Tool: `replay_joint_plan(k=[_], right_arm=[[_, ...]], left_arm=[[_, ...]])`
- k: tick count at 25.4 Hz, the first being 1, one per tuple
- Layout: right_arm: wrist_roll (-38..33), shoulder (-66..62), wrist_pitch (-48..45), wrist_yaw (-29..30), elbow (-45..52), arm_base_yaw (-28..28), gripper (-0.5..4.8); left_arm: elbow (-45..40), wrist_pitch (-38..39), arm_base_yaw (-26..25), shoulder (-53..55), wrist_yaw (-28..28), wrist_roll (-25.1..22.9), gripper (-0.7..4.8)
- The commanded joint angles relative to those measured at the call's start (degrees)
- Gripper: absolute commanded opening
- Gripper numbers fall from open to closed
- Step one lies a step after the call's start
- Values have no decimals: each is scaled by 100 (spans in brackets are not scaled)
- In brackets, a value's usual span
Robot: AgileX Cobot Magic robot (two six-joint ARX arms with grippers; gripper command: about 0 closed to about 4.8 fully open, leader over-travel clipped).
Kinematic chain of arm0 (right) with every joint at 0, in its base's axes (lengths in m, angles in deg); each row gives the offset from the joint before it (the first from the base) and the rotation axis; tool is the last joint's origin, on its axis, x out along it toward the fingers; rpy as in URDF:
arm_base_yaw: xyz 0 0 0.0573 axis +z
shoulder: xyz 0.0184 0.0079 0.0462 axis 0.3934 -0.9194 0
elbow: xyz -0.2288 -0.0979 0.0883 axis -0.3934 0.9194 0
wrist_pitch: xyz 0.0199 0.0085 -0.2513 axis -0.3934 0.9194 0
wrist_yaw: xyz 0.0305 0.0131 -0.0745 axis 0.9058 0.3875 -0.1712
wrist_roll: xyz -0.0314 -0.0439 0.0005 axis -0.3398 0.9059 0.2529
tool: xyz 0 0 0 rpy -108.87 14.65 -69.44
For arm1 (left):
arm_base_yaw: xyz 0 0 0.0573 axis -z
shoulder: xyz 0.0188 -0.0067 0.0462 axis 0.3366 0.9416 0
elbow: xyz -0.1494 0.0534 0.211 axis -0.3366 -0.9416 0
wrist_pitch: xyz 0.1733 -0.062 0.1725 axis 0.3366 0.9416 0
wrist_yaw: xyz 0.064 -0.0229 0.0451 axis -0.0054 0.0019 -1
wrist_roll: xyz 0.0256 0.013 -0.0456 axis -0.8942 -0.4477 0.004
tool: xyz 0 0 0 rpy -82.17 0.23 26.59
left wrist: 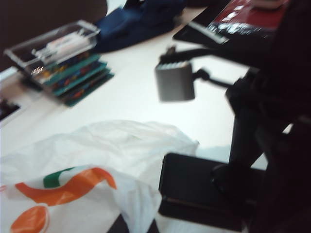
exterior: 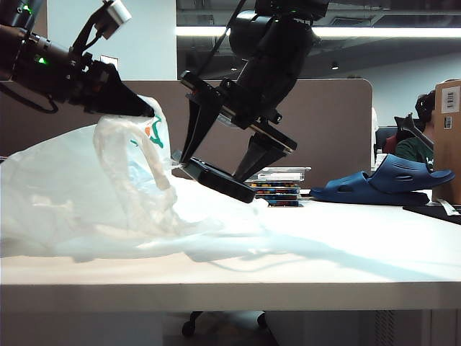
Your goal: Put the power bank into the bag.
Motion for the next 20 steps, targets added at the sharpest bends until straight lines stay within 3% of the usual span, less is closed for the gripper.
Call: replay_joint_plan(k=[1, 6, 9, 15, 20], right_arm=[[0, -13, -133, 264, -46, 20, 229], [-4, -216, -166, 420, -46, 48, 229], [-4, -354, -284, 426, -46, 77, 229], [-9, -372, -719, 422, -46, 77, 229], [-55, -378, -1189, 398, -46, 59, 229]], left_arm=[[24, -317, 26, -20, 160, 297, -6], [24, -446, 39, -20, 330, 426, -6], [24, -422, 44, -20, 826, 529, -6], [24, -120, 44, -20, 1303, 549, -6], [24, -79, 44, -20, 1346, 549, -6]])
